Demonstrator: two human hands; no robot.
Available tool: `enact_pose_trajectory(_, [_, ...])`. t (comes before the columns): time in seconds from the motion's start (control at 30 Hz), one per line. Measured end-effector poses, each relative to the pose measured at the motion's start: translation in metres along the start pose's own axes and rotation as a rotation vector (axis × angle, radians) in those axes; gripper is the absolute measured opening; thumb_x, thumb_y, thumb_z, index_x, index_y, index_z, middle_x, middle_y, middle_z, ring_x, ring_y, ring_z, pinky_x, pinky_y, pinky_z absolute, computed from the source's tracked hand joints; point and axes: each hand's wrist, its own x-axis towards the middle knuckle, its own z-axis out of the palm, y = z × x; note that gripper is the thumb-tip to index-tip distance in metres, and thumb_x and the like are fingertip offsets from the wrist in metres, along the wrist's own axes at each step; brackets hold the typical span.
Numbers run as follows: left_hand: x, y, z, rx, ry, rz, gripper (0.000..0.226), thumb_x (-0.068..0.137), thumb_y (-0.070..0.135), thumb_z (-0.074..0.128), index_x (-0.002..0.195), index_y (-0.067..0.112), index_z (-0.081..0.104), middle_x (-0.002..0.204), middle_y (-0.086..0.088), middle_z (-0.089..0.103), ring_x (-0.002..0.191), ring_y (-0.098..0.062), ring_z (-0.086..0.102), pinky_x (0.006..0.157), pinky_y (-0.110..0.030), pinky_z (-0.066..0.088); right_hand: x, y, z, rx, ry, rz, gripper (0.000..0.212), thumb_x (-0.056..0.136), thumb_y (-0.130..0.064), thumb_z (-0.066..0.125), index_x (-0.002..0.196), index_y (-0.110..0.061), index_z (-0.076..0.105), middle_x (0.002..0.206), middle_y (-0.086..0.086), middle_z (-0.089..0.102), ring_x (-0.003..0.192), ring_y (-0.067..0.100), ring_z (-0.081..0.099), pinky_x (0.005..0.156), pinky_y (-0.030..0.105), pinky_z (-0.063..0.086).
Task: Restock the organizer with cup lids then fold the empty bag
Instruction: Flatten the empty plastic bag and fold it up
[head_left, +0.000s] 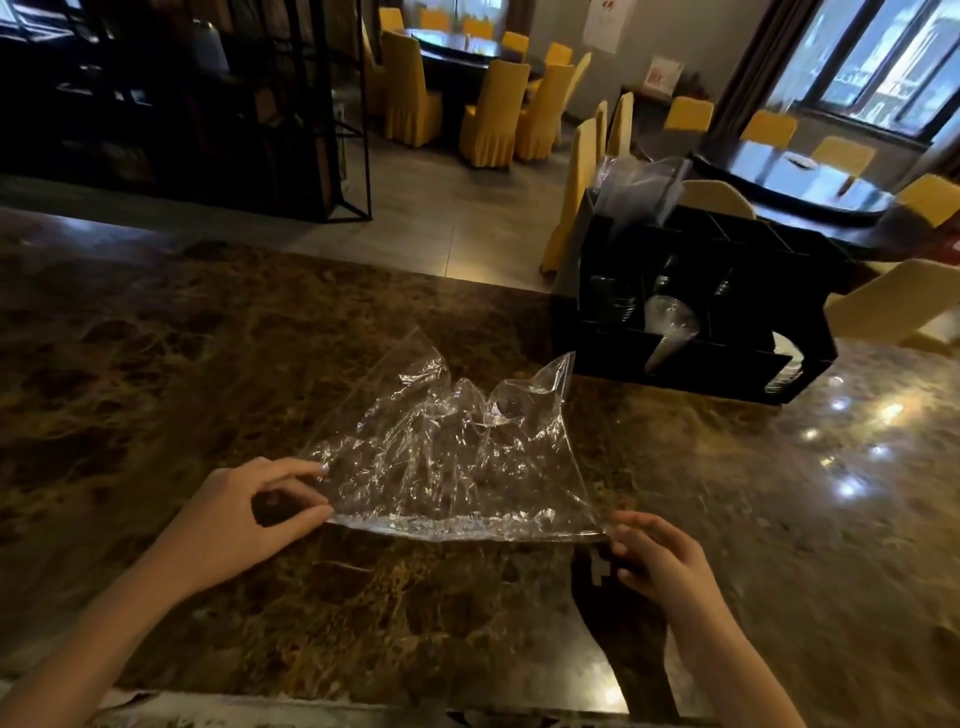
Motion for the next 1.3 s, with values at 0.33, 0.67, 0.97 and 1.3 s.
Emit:
enact_pose_trajectory(0.33, [0.053,0.017,-0.020,0.038,0.059,0.068,0.015,0.094,0.040,0.059,0.092,0.046,0.072,0.082,0.030,0.073,0.063,0.006,0.067,0.056,-0.007,0.047,0.022,-0.031,0.006,-0.098,0.017,-0.258,0.017,0.099,-0.030,0.065,0.092,-0.033,0.080,0.075,-0.001,0.073,0.073,0.016,0.066,0.064,0.028,0.049])
enact_pose_trajectory(0.67, [0.146,0.039,-0.048,0.184,0.003,0.130,0.013,0.093,0.034,0.066,0.102,0.037,0.075,0.087,0.022,0.075,0.065,-0.009,0.068,0.069,-0.037,0.059,0.069,-0.082,0.018,-0.243,-0.046,-0.375,0.016,0.099,-0.033,0.064,0.091,-0.030,0.078,0.082,0.001,0.076,0.073,0.018,0.069,0.065,0.037,0.054])
enact_pose_trajectory(0.97, [0.220,0.032,-0.025,0.377,-0.371,0.182,0.058,0.085,0.032,0.075,0.135,0.049,0.050,0.134,0.017,0.045,0.130,-0.003,0.038,0.113,-0.033,0.035,0.131,-0.133,0.050,-0.231,-0.166,-0.335,0.019,0.101,-0.028,0.062,0.116,-0.025,0.074,0.100,-0.005,0.078,0.099,0.011,0.072,0.089,0.035,0.059])
enact_pose_trajectory(1.3, [0.248,0.033,-0.011,0.093,-0.525,0.294,0.030,0.087,0.029,0.076,0.114,0.041,0.073,0.106,0.022,0.073,0.100,0.011,0.064,0.095,-0.020,0.051,0.151,-0.149,0.090,-0.211,-0.339,-0.344,0.016,0.098,-0.031,0.065,0.105,-0.029,0.080,0.093,0.010,0.076,0.094,0.028,0.073,0.081,0.032,0.063])
